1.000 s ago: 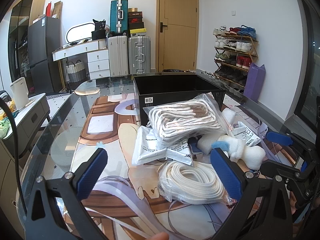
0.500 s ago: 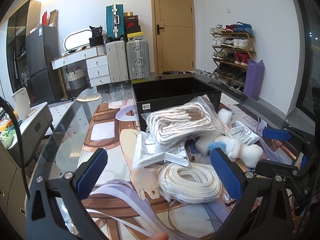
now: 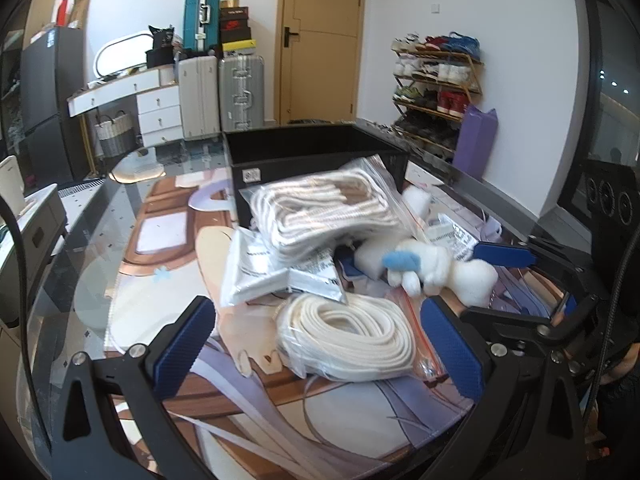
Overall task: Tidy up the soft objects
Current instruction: 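Grasp the white plush unicorn with the right tool while the left grasps the cord bag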
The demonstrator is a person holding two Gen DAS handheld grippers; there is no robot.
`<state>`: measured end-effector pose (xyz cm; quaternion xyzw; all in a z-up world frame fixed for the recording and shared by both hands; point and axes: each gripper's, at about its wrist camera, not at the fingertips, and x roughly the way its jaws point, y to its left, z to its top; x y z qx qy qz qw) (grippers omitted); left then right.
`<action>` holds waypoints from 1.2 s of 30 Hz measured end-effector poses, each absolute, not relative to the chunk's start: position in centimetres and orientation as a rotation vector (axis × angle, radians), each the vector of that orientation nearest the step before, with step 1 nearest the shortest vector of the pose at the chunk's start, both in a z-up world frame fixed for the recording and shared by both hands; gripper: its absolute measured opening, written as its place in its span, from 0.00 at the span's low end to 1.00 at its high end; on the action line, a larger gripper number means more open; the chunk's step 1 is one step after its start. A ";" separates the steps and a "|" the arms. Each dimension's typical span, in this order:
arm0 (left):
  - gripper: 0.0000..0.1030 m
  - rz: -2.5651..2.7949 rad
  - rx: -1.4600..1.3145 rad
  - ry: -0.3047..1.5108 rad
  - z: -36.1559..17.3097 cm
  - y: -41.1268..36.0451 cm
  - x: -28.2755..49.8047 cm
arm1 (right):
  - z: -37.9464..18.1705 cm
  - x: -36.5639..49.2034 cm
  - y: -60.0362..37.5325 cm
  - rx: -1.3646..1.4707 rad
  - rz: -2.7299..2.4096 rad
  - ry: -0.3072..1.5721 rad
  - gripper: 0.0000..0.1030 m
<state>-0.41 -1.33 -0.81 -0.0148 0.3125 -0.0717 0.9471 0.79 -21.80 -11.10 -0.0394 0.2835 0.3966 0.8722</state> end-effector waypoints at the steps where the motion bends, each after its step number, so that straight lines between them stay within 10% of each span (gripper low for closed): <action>1: 1.00 -0.149 -0.029 0.642 -0.9 -1.4 -0.4 | -11.2 0.8 -21.7 -0.085 0.833 0.596 0.86; 17: 0.98 -0.214 0.027 0.702 -2.4 -3.1 -0.2 | -12.0 1.2 -20.5 -0.128 0.872 0.627 0.47; 28: 0.67 -0.219 0.045 0.709 -2.9 -3.3 -0.1 | -12.0 1.5 -20.8 -0.131 0.853 0.627 0.21; 36: 0.52 -0.242 0.050 0.711 -2.6 -3.5 -0.4 | -11.8 1.0 -20.9 -0.153 0.854 0.609 0.20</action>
